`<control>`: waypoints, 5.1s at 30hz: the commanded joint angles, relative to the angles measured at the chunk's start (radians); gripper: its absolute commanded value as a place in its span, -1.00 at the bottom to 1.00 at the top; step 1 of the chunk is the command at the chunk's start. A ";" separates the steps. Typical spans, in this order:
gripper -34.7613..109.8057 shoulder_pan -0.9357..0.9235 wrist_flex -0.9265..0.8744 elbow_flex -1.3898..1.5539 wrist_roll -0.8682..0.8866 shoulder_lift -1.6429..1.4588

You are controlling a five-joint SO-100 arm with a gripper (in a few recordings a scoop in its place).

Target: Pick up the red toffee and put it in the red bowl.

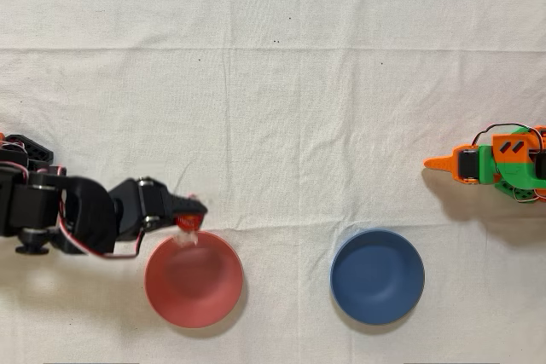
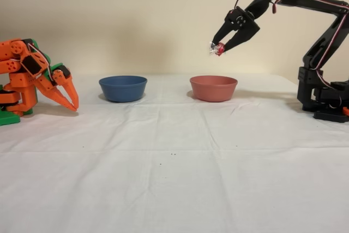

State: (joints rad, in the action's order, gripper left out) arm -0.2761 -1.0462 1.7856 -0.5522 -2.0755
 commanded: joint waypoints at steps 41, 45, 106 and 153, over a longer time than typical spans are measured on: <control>-0.39 -0.331 0.442 0.181 -0.092 0.210; -0.39 -0.341 0.476 0.184 -0.109 0.238; -0.51 0.127 0.044 0.360 0.247 -0.382; -0.51 0.225 0.186 1.189 0.692 -1.141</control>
State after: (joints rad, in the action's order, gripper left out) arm -0.0537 -0.8514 2.9621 0.0874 -3.2060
